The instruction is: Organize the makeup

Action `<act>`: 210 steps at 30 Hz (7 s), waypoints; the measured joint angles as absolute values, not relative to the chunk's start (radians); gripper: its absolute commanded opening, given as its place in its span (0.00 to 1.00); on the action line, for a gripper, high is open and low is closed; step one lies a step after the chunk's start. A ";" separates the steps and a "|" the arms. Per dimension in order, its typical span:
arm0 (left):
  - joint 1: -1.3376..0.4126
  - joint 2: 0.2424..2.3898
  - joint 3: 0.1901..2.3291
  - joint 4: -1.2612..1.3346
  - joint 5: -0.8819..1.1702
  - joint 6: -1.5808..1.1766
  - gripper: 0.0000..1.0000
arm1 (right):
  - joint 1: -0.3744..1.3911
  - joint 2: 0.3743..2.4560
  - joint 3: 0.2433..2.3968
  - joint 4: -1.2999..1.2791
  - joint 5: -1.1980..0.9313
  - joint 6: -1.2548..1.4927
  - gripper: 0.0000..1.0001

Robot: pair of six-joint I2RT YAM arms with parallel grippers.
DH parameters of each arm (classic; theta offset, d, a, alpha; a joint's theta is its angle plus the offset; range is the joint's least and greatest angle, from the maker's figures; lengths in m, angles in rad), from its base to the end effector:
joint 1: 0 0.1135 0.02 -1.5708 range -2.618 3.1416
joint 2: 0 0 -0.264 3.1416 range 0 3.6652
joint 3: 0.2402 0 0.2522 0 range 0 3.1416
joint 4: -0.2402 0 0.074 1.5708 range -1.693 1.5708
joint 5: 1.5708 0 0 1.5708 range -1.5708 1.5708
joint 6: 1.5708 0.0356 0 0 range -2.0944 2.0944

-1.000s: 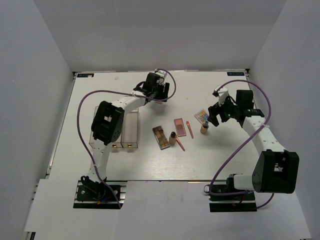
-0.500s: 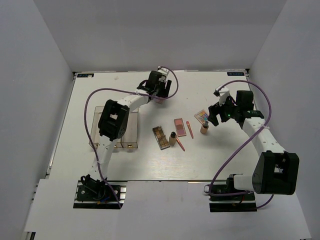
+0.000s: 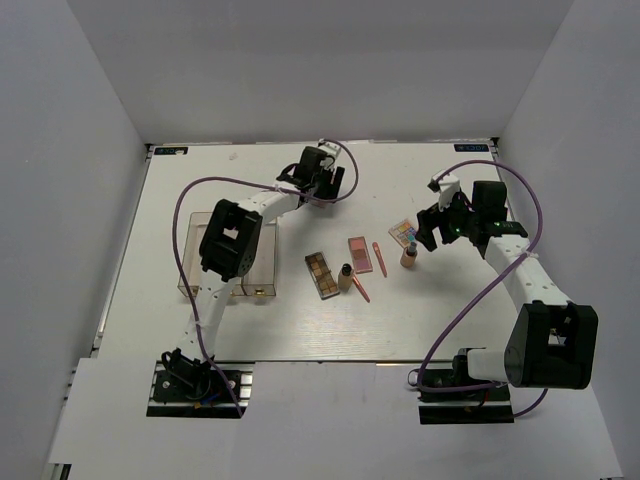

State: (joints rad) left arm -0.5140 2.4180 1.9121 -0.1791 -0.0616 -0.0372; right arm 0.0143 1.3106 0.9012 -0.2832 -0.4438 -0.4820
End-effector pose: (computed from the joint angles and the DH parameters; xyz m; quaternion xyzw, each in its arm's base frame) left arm 0.4765 -0.2666 0.1528 0.2004 0.8807 -0.0898 0.4198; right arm 0.2821 0.0193 0.2584 -0.3076 0.8329 0.0977 0.4496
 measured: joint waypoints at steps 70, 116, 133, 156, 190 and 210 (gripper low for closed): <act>-0.015 1.323 0.792 -0.335 -0.179 -0.067 0.59 | 0.014 1.233 0.817 -0.251 -0.573 -0.429 0.89; -0.572 1.831 1.440 -0.651 -0.038 -0.677 0.64 | 0.014 1.304 0.888 -0.257 -0.530 -0.382 0.70; -0.704 2.111 1.665 -0.910 -0.099 -0.881 0.78 | 0.014 1.304 0.886 -0.226 -0.492 -0.347 0.74; -0.720 2.117 1.604 -0.990 -0.112 -0.962 0.81 | 0.014 1.304 0.886 -0.209 -0.488 -0.340 0.76; -0.361 1.783 1.771 -0.946 -0.261 -0.487 0.23 | 0.014 1.304 0.888 -0.210 -0.504 -0.341 0.76; -0.053 1.651 1.374 -0.943 -0.346 -0.172 0.29 | 0.014 1.302 0.870 -0.208 -0.505 -0.345 0.76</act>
State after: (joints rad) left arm -0.0532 1.6512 1.3743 -0.9432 -0.3458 -0.1719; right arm 0.0143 1.3022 0.8696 -0.2085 -0.5045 -0.3450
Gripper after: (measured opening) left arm 0.638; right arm 0.758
